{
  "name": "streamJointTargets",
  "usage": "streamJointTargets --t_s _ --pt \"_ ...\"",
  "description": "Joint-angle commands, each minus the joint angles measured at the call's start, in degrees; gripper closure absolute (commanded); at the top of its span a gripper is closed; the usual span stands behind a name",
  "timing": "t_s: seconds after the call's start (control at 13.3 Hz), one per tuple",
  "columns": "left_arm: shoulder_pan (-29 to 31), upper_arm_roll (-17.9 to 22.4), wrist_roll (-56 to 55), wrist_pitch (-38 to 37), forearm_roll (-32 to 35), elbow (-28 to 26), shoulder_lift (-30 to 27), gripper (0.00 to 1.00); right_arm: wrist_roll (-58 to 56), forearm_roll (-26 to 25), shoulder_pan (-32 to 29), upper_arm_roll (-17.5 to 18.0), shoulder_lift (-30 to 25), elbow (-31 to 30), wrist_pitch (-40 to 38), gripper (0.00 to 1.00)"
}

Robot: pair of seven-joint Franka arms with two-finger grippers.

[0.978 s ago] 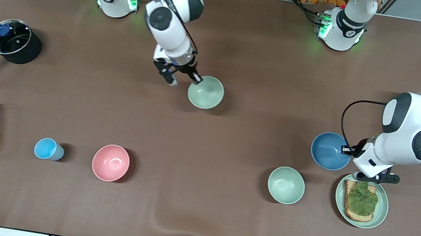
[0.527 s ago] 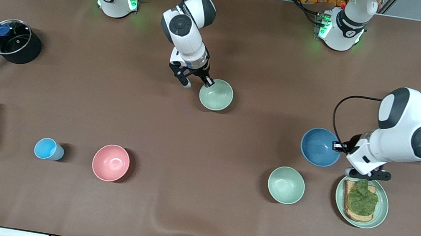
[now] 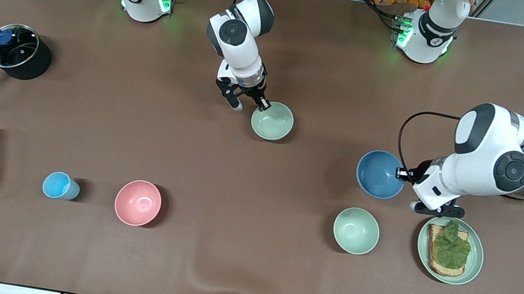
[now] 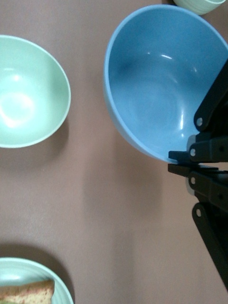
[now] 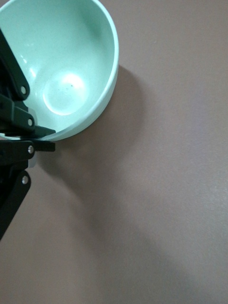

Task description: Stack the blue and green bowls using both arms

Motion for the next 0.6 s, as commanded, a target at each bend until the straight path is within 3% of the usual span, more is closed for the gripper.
streamJointTargets --t_s 0.0,0.53 --pt "0.33 -2.26 -3.1 -0.62 -1.1 0.33 -0.98 1.0 2.38 0.93 0.52 -1.21 0.89 1.27 -0.07 0.0" --pt "0.68 -5.69 -6.7 -1.85 -1.97 2.17 -2.04 1.0 2.38 1.01 -1.41 -3.31 -1.56 6.45 -13.06 0.0"
